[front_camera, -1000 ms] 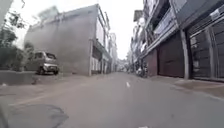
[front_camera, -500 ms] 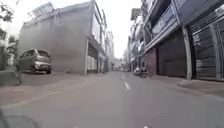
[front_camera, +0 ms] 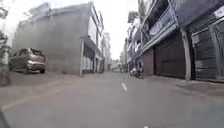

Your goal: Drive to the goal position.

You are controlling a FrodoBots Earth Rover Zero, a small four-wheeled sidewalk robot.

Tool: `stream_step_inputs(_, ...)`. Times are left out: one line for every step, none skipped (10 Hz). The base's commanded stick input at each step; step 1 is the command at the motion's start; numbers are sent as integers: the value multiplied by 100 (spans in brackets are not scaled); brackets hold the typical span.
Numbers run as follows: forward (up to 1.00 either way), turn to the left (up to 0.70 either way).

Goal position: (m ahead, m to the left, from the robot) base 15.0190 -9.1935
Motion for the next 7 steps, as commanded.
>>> stream_step_inputs(100, 6)
stream_step_inputs(100, 3)
stream_step_inputs(100, -3)
stream_step_inputs(100, -10)
stream_step_inputs(100, -16)
stream_step_inputs(100, -22)
stream_step_inputs(100, -28)
